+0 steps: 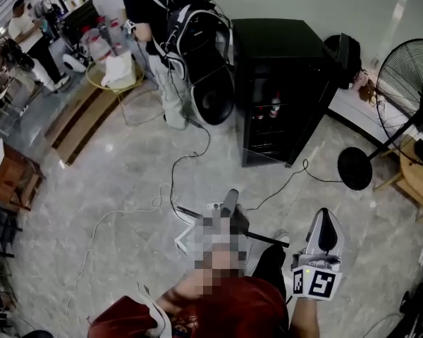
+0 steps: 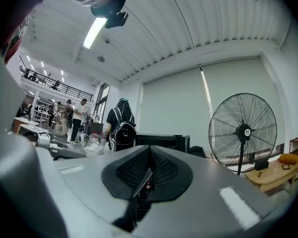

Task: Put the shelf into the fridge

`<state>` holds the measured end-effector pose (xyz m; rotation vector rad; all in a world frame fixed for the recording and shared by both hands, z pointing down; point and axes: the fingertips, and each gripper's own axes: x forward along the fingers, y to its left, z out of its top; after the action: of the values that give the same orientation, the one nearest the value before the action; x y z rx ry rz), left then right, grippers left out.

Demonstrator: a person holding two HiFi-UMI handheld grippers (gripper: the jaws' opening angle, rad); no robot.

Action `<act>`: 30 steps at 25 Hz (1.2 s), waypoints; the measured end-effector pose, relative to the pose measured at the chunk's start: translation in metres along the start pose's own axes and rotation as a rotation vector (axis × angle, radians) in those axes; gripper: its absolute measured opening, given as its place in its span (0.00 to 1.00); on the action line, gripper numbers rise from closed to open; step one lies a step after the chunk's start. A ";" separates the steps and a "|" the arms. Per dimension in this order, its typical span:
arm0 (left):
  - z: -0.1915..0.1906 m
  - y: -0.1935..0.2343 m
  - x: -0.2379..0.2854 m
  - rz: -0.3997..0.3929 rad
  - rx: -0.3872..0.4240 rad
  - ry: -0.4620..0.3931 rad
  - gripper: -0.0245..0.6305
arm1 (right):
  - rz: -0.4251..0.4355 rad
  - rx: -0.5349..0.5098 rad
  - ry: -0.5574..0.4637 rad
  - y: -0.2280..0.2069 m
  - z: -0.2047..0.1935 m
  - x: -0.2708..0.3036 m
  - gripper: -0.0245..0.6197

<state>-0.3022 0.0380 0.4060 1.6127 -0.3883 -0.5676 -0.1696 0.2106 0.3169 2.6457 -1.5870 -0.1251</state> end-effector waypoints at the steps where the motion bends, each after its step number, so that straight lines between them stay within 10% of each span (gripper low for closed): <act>1: -0.002 0.001 0.006 -0.002 -0.002 0.000 0.06 | -0.007 0.004 -0.004 -0.005 -0.001 0.003 0.04; 30: -0.158 0.016 0.228 0.060 0.035 -0.054 0.06 | -0.027 0.133 -0.021 -0.274 -0.038 0.134 0.04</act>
<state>-0.0244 0.0379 0.4004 1.6166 -0.4878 -0.5629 0.1370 0.2217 0.3255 2.7745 -1.6212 -0.0496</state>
